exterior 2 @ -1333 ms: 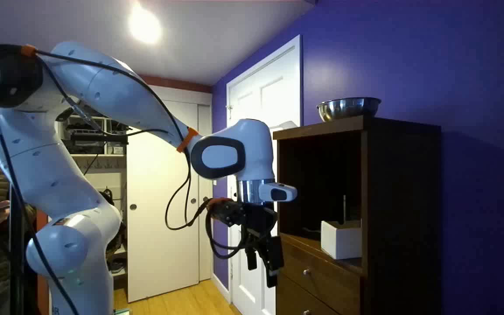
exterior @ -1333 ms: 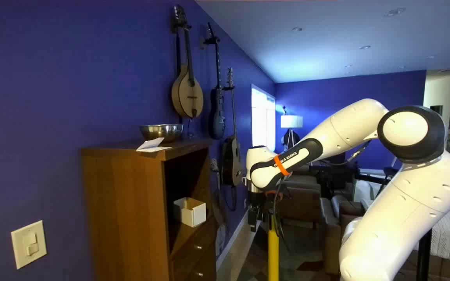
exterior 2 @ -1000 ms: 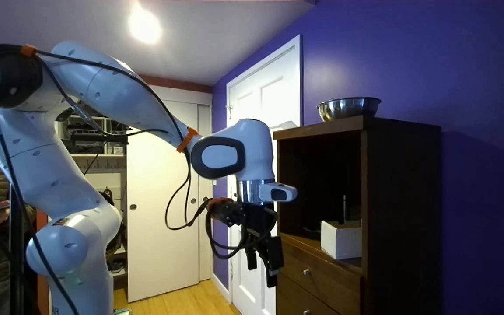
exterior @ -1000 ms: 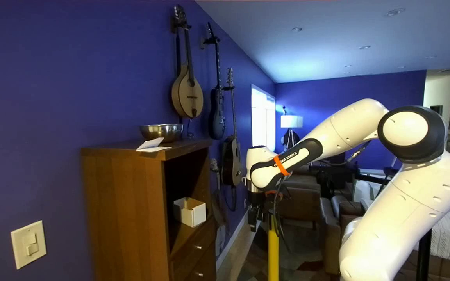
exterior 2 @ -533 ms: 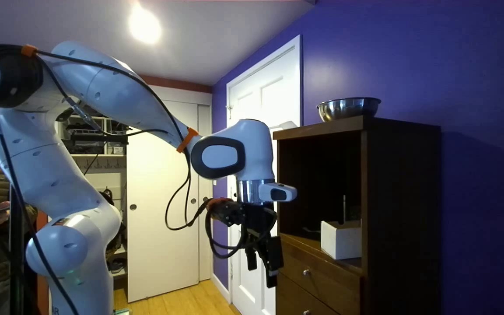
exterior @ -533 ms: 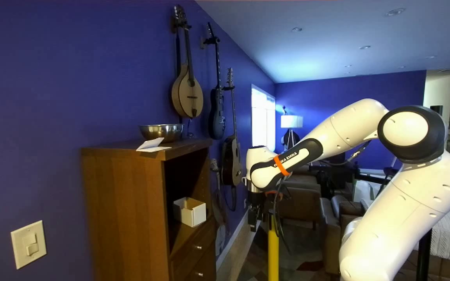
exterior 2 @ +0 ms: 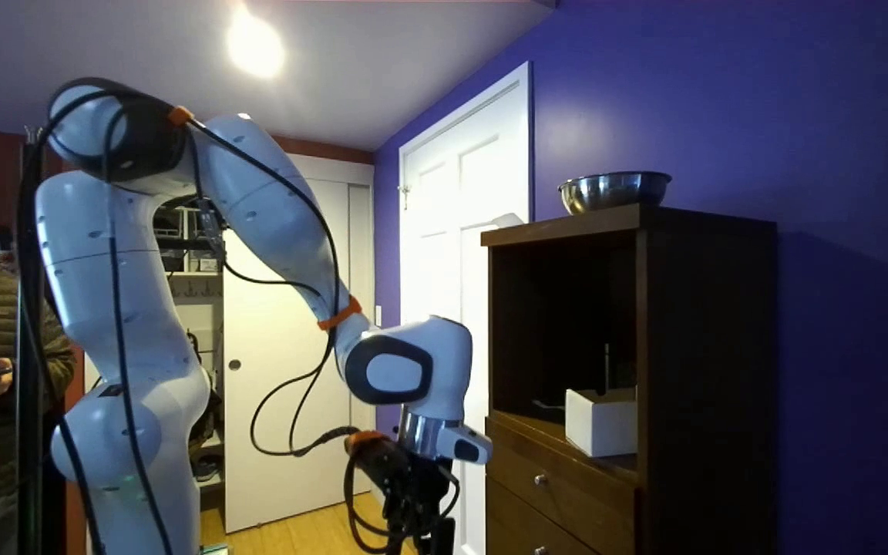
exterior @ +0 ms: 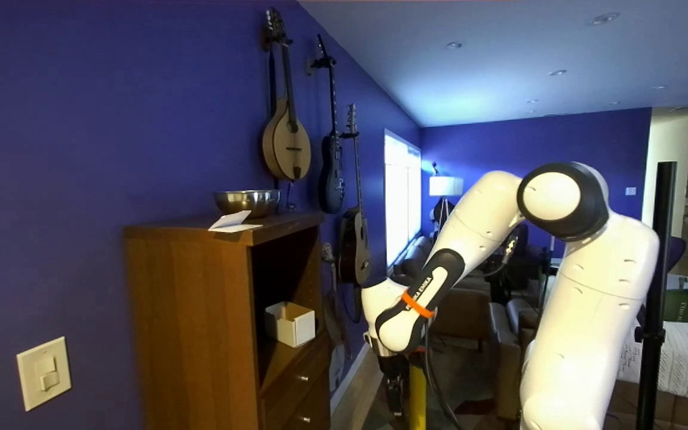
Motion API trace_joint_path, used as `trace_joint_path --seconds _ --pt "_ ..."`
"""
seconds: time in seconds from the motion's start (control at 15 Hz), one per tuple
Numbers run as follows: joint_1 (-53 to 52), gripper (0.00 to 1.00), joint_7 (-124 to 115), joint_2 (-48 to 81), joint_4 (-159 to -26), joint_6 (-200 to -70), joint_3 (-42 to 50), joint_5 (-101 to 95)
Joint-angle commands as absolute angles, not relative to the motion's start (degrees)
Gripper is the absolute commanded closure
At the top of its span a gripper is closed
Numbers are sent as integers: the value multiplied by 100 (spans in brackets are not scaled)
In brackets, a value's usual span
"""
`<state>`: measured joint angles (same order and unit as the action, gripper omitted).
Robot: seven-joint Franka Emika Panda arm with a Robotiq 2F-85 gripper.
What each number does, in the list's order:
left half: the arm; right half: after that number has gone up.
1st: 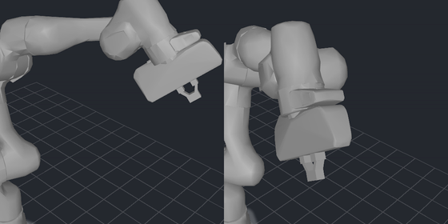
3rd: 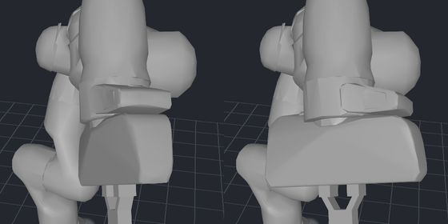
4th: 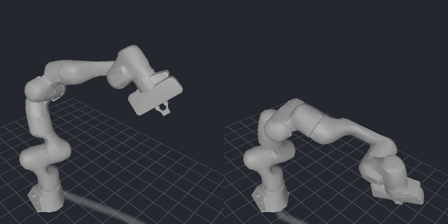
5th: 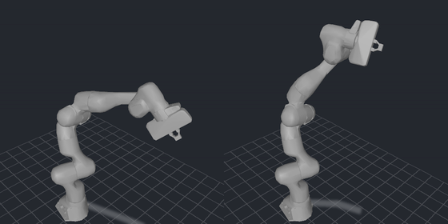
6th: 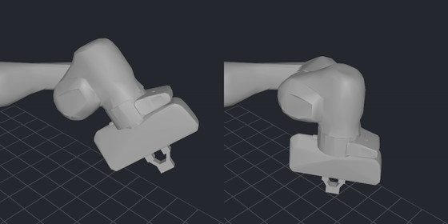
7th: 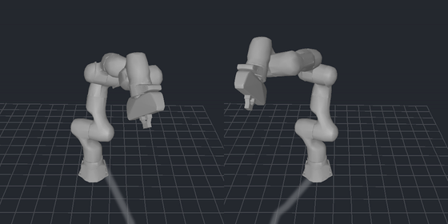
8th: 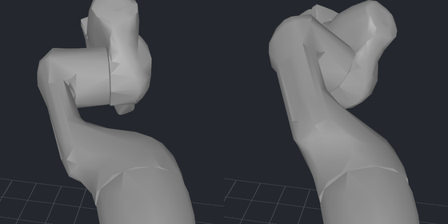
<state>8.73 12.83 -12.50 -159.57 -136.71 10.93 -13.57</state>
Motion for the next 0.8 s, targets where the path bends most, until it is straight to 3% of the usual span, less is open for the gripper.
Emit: trace_joint_path --seconds 0.0,0.4,0.53,0.73 --pt "735 0 1136 77 -15955 -14394 914 -1286" --pt "766 0 1237 402 -15812 -14313 876 -1353" --pt "841 0 1756 623 -15801 -14927 775 -341" --pt "2043 0 2751 1134 -15826 -15737 -360 1147"
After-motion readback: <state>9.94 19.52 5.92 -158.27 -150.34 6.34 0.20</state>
